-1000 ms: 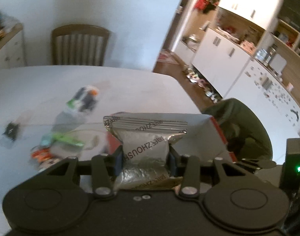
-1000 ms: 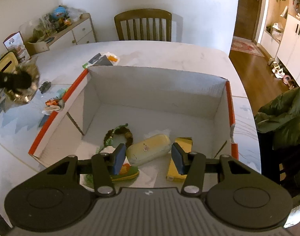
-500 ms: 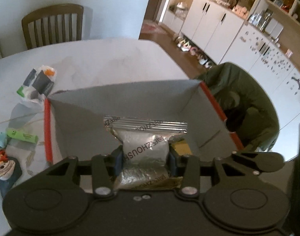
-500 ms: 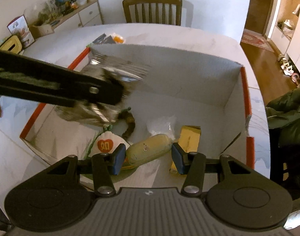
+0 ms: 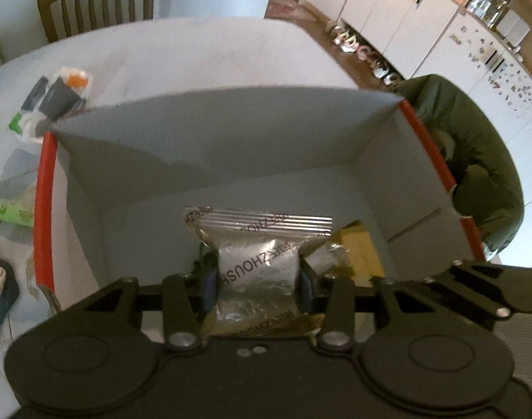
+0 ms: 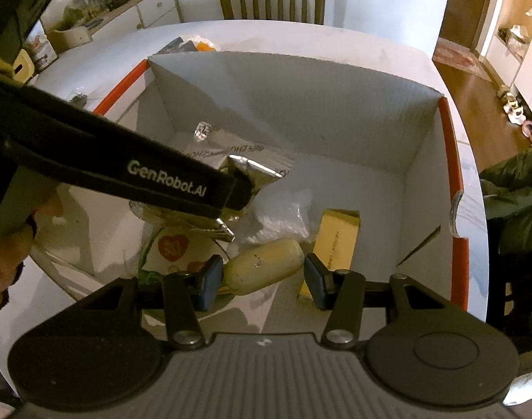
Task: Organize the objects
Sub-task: 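Open the left gripper to drop the foil packet into the box, then withdraw the left gripper from the box back over the table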
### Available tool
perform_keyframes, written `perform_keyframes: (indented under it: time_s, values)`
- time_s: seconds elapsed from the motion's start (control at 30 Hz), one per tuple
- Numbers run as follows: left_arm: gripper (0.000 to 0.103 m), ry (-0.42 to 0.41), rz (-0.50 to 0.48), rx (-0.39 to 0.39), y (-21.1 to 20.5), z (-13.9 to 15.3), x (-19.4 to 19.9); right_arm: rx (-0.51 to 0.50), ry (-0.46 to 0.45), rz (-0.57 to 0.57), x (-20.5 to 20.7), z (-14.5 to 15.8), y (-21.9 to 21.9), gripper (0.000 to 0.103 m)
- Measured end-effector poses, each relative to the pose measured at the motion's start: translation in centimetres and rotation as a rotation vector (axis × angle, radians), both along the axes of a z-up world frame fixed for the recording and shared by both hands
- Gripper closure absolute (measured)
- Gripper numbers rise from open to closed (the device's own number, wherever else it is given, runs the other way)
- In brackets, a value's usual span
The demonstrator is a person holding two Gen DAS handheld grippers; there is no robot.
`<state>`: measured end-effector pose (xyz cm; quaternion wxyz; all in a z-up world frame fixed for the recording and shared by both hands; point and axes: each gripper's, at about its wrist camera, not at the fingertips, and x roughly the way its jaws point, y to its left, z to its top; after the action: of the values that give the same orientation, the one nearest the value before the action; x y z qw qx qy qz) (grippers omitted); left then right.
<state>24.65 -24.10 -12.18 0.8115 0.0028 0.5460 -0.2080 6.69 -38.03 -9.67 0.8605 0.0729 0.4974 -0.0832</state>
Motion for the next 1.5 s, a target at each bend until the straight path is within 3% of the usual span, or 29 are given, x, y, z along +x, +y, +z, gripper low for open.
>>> perform_keyframes:
  time_s: [0.33, 0.47, 0.53, 0.97, 1.17, 1.5]
  values:
    - [0.056, 0.042, 0.025, 0.015, 0.7, -1.3, 0.6, 0.018, -0.011, -0.016, -0.6, 0.4, -0.3, 0.052]
    - [0.029, 0.004, 0.024, 0.019, 0.8, -0.6, 0.1, 0.026, -0.036, -0.025, -1.1, 1.2, -0.4, 0.051]
    - [0.028, -0.022, 0.013, 0.007, 0.9, 0.1, -0.5, 0.028, -0.051, -0.030, -1.3, 1.8, -0.6, 0.045]
    - [0.024, -0.123, 0.048, -0.103, 4.6, 5.5, -4.0, 0.011, -0.149, -0.056, -4.4, 6.0, -0.1, 0.040]
    - [0.024, -0.182, 0.075, -0.130, 8.8, 7.9, -5.7, 0.001, -0.204, -0.057, -4.2, 8.0, 2.0, 0.040]
    - [0.025, -0.228, 0.175, -0.129, 18.8, 9.4, -6.4, 0.006, -0.256, -0.015, -0.8, 10.4, 8.2, 0.040]
